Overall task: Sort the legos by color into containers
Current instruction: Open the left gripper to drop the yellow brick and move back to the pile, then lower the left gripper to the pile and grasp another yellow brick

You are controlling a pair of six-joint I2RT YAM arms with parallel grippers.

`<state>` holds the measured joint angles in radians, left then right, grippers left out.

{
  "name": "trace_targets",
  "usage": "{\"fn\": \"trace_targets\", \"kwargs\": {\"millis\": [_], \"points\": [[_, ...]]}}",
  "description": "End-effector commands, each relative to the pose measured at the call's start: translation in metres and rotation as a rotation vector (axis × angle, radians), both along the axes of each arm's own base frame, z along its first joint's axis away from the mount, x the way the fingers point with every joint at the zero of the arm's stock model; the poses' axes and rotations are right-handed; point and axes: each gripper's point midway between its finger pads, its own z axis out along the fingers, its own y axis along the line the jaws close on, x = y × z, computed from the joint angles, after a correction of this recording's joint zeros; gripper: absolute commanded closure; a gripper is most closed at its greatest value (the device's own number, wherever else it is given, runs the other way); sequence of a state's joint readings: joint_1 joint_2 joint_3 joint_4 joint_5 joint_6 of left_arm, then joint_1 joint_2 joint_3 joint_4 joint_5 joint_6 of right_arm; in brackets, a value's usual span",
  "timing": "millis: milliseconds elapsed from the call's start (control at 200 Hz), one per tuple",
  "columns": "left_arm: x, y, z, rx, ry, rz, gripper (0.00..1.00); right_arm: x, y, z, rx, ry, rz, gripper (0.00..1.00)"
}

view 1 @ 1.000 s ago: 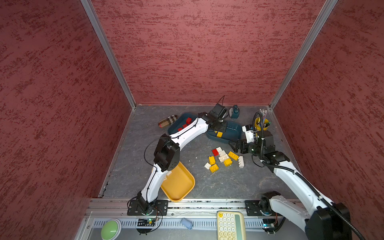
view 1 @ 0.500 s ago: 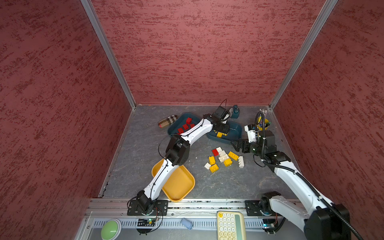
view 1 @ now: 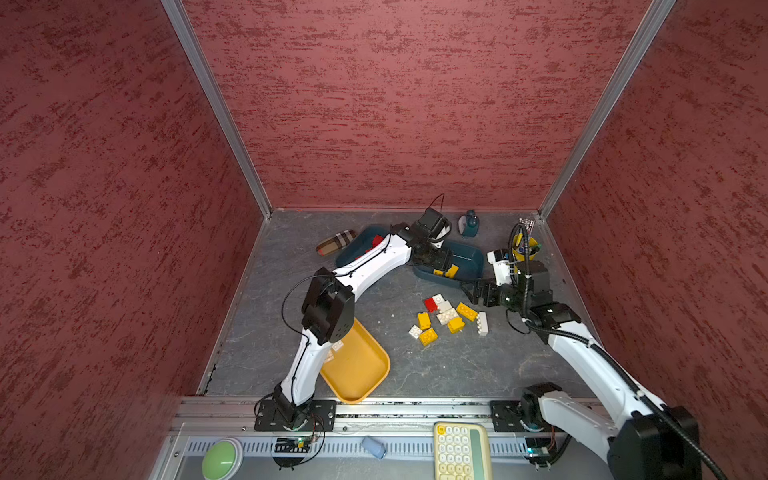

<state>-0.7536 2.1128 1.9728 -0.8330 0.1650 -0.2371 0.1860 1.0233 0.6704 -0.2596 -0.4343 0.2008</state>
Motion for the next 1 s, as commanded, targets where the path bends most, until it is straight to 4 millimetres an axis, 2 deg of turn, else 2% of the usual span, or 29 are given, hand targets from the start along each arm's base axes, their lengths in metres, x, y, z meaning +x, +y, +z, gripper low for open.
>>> {"fn": "trace_targets", "kwargs": {"millis": [0, 205, 291, 376, 591, 992], "points": [[-0.031, 0.014, -0.009, 0.054, 0.039, 0.024, 0.31, 0.001, 0.007, 0.015, 0.022, -0.043, 0.048, 0.01], [-0.081, 0.041, -0.029, 0.147, 0.128, 0.107, 0.30, -0.004, 0.008, 0.011, 0.033, -0.029, 0.060, 0.01], [-0.096, 0.041, -0.036, 0.156, 0.164, 0.146, 0.30, -0.005, 0.009, 0.009, 0.038, -0.021, 0.063, 0.01], [-0.107, 0.044, -0.052, 0.193, 0.183, 0.185, 0.30, -0.006, 0.010, 0.008, 0.043, -0.018, 0.066, 0.01], [-0.113, 0.047, -0.088, 0.265, 0.199, 0.251, 0.32, -0.008, 0.010, 0.007, 0.044, -0.018, 0.073, 0.01], [-0.114, 0.045, -0.128, 0.303, 0.240, 0.302, 0.38, -0.012, 0.008, -0.001, 0.032, -0.009, 0.067, 0.01]]}}
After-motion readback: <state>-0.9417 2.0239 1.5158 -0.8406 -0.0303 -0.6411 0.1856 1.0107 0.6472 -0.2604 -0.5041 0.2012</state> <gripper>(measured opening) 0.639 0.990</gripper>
